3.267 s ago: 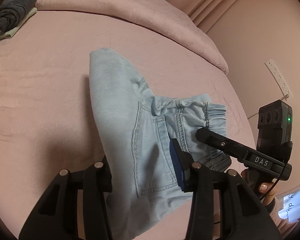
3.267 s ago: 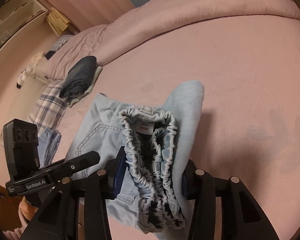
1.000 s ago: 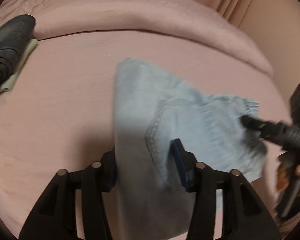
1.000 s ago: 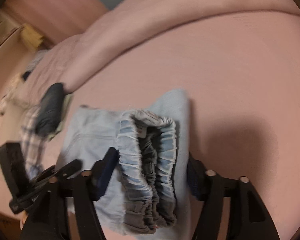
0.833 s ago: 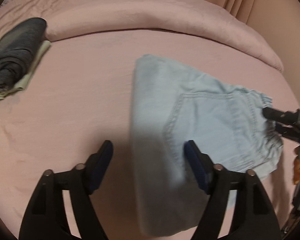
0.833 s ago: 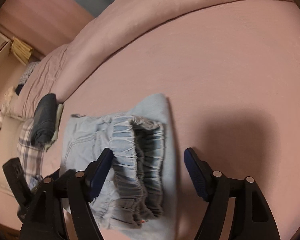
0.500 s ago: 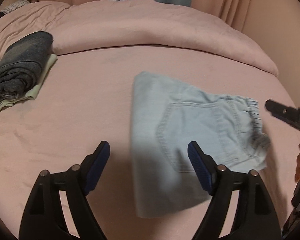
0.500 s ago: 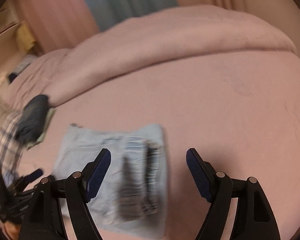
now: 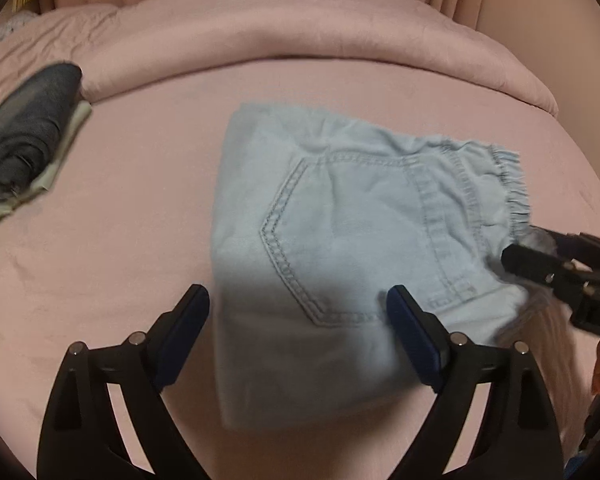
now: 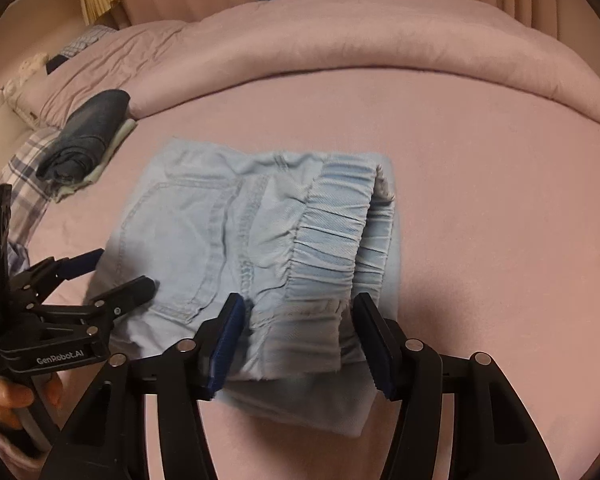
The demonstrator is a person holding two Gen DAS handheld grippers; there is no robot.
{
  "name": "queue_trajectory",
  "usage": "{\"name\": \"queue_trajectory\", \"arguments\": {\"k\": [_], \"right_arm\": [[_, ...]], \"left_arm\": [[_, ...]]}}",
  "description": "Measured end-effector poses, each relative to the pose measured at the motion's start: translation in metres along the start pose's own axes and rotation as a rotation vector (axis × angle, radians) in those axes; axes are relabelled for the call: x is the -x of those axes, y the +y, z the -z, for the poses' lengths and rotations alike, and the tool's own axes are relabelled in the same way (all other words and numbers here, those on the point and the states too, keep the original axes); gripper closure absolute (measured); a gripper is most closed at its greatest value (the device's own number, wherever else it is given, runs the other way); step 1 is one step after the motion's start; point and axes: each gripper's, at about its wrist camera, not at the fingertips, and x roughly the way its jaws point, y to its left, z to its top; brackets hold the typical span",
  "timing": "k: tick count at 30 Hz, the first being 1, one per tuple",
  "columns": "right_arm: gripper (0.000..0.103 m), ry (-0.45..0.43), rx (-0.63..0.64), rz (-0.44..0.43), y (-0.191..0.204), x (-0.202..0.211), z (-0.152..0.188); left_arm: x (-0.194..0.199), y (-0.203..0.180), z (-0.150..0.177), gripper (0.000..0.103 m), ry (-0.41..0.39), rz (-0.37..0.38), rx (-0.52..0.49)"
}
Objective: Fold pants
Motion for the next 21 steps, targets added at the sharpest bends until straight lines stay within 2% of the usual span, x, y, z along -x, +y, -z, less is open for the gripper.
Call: {"name": "queue_trajectory", "arguments": {"k": [3,6,8,9,10,14,17,21], "right_arm": [[0.034,-0.031,-0.047,-0.021,0.003,0.021,-0.001],[0.026,-0.058,-0.072,-0.022,0.007,0.042,-0.002],[0.016,-0.063,-0.071,-0.024,0.013,0.055,-0.001],[0.006,-0.068,-0.069,-0.022,0.015,0.062,0.001],[0.003,-0.078,-0.065,-0.022,0.018,0.069,0.002],[0.001,-0.117,-0.052,-0.016,0.032,0.096,0.006],[0.001,-0.131,-0.035,0.004,0.042,0.11,0.009],[0.001,-0.136,-0.022,0.001,0.051,0.124,0.013]], "left_arm": [[0.029,-0.003,-0.001,0.012,-0.034,-0.002,0.002],[0.058,-0.003,-0.001,0.002,-0.049,-0.03,0.028],[0.077,-0.001,0.001,0.001,-0.068,-0.027,0.065],[0.087,0.0,0.002,0.001,-0.073,-0.019,0.086],[0.094,0.0,0.004,0.001,-0.076,-0.021,0.097],[0.122,-0.009,0.011,0.001,-0.074,-0.072,0.079],[0.141,-0.017,0.019,0.001,-0.085,-0.074,0.074],[0.163,-0.024,0.025,0.001,-0.099,-0.143,0.066]]}}
